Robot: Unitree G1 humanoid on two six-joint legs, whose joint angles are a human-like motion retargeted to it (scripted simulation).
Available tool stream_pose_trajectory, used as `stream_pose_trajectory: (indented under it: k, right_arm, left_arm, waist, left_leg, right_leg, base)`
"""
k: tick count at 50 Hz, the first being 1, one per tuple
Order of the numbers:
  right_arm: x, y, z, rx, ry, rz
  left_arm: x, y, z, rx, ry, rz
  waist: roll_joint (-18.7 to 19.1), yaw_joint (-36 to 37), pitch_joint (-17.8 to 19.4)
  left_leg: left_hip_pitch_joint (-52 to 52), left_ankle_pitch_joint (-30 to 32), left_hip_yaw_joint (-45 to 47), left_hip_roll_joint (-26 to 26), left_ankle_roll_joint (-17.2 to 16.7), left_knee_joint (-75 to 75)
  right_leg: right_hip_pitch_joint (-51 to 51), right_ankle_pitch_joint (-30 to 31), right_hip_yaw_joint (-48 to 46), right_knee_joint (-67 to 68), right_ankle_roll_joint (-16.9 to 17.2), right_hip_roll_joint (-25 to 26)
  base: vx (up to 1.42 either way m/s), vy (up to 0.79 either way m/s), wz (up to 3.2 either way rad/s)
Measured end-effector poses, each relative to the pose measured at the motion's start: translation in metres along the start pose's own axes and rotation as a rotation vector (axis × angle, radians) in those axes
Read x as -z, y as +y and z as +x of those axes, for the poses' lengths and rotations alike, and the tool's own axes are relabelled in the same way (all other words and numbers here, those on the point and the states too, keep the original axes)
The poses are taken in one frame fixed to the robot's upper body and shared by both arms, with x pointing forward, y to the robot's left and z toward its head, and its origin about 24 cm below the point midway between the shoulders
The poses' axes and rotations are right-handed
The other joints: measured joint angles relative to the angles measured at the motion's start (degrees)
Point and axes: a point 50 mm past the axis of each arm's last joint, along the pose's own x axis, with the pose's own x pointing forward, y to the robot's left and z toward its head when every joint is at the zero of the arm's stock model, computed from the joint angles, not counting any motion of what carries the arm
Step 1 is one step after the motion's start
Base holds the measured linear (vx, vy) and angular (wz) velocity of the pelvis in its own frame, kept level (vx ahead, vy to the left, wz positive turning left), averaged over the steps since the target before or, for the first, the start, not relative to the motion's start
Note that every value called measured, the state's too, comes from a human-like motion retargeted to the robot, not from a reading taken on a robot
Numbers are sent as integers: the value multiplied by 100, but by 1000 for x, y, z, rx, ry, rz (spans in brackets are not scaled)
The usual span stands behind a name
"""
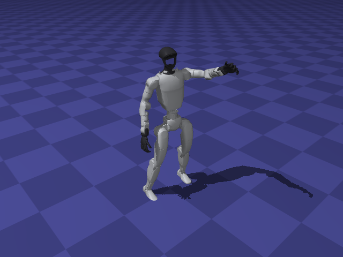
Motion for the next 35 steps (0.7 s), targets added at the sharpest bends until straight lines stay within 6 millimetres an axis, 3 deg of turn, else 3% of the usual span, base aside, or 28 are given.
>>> stream_pose_trajectory:
  k: [5, 11, 21, 35]
  right_arm:
    - [-5, -6, 1, -3, -8, -28]
    - [-9, -11, 2, -7, -19, -24]
    - [2, -6, 1, -28, 20, -16]
    - [12, -2, -1, -47, 52, -18]
  left_arm:
    - [21, 32, 14, -202, 188, -20]
    - [36, 57, 11, -351, 346, -100]
    - [33, 47, 14, -295, 310, -281]
    - [13, 45, 21, -288, 283, -250]
  waist:
    - [72, -251, -39]
    - [140, -496, -45]
    - [158, -617, -1]
    - [149, -600, 21]
  left_leg:
    - [-43, -2, 15, 3, 10, 28]
    - [-71, -7, 58, 15, 8, 53]
    - [-41, -19, 150, 29, 11, 48]
    - [-57, -13, 140, 23, 31, 46]
  right_leg:
    - [-46, -9, 19, 16, -13, 9]
    - [-99, -12, 71, 34, -25, 29]
    - [-131, -6, 156, 49, -44, 56]
    - [-142, -3, 148, 45, -42, 49]
  base:
    - [0, 0, 0]
    - [0, 0, 0]
    - [0, 0, 0]
    - [0, 0, 0]
